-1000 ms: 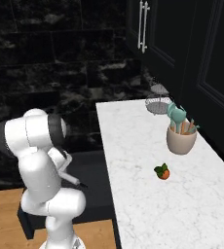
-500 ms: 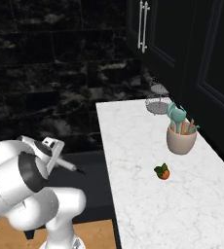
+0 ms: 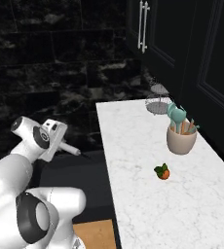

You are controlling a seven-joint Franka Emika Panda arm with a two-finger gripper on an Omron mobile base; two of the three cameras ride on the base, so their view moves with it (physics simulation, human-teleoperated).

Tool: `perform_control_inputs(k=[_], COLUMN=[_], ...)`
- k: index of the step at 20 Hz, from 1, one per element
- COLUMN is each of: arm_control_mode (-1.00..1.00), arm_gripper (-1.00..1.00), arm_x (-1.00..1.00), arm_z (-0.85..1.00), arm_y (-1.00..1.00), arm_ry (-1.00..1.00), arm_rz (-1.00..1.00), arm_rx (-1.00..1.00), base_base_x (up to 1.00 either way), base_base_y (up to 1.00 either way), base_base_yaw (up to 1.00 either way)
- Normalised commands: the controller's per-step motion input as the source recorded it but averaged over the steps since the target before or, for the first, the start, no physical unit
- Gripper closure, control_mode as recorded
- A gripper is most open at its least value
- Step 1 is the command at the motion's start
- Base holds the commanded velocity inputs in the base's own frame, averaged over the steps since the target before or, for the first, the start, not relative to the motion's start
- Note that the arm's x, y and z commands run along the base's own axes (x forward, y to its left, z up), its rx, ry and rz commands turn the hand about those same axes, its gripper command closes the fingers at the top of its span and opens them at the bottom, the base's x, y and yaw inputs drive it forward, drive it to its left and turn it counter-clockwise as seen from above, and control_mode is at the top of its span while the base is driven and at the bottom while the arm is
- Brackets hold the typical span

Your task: Pick the rolling pin from the drawer and place it on the counter.

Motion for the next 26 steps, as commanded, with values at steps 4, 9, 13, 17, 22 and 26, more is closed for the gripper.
perform_control_inputs(k=[4,9,13,17,22,26], arm_control_mode=[-1.00,-1.00,-1.00,-1.00,-1.00,-1.00], arm_gripper=[1.00,1.00,1.00,1.00,1.00,1.00], arm_x=[0.44,0.67,0.89,0.58,0.38,0.28], arm_z=[0.95,0.15,-0.47,-0.45,-0.04,-0.10], arm_y=[-1.00,-0.93,-0.73,-0.69,-0.79,-0.60], arm_ry=[0.07,0.12,0.09,0.09,0.13,0.14], arm_rz=[-0.12,-0.02,0.00,0.01,0.01,0.04], arm_rx=[0.00,0.07,0.03,0.00,0.05,0.05], base_base_x=[0.00,0.00,0.00,0.00,0.00,0.00], base_base_y=[0.00,0.00,0.00,0.00,0.00,0.00], base_base_yaw=[0.00,0.00,0.00,0.00,0.00,0.00])
